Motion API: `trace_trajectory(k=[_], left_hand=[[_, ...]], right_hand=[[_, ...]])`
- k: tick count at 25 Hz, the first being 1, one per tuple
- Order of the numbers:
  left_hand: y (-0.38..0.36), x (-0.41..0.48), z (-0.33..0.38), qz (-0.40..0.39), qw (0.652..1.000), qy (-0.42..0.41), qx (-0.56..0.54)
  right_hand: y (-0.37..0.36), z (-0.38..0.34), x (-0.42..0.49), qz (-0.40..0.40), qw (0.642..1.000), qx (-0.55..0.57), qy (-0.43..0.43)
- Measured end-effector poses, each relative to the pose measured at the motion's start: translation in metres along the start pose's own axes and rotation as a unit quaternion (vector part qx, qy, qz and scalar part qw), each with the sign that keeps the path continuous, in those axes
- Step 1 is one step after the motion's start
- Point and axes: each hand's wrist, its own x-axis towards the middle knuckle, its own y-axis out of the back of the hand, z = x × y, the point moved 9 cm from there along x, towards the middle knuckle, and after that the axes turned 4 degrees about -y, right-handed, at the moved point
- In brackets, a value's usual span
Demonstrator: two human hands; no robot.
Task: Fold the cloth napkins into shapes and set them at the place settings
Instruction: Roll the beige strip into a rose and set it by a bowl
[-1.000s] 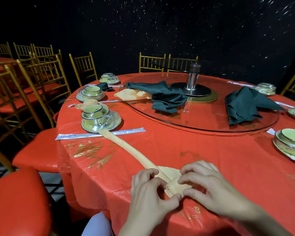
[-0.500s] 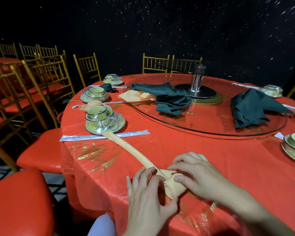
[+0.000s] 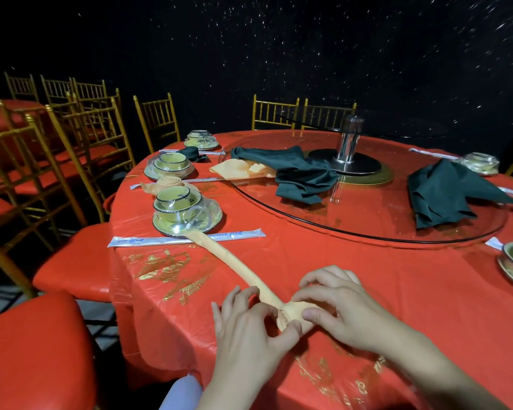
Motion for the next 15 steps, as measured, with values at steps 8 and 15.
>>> trace_trajectory(k=[8,15], left_hand=[[-0.002,0.004,-0.004,0.088,0.993,-0.079,0.003],[0.004,0.003,-0.004,0.031,0.998,-0.030,-0.053]], right_hand=[[-0.014,-0.004,0.039,-0.098,0.995,-0.033,-0.003],[0.003,-0.009,0.015,-0.009,0.998,0.052,0.034]])
